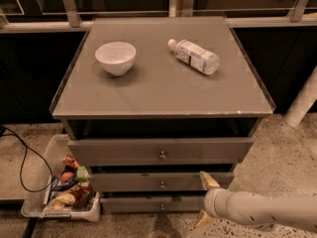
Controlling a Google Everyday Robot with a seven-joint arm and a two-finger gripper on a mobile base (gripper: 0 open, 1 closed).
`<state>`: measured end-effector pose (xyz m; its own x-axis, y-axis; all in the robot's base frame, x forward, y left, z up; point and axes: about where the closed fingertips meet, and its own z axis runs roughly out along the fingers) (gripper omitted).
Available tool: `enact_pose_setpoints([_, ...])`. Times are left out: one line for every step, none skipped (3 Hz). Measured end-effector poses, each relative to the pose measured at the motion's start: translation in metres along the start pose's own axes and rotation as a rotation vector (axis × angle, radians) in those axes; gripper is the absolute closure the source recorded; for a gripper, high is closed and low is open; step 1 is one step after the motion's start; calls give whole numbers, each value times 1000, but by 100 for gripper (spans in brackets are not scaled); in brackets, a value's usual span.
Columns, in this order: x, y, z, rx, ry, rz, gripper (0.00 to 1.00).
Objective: Open middle drawer
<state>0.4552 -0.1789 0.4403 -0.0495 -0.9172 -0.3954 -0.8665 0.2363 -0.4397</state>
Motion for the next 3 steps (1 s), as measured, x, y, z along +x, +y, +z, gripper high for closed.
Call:
enact_pose_setpoints([0, 0, 0, 0, 0, 0, 0])
enact_pose_setpoints([-2, -6, 2, 20, -6, -19, 0])
enact_pose_setpoints([4, -42, 7, 114, 8, -63, 0])
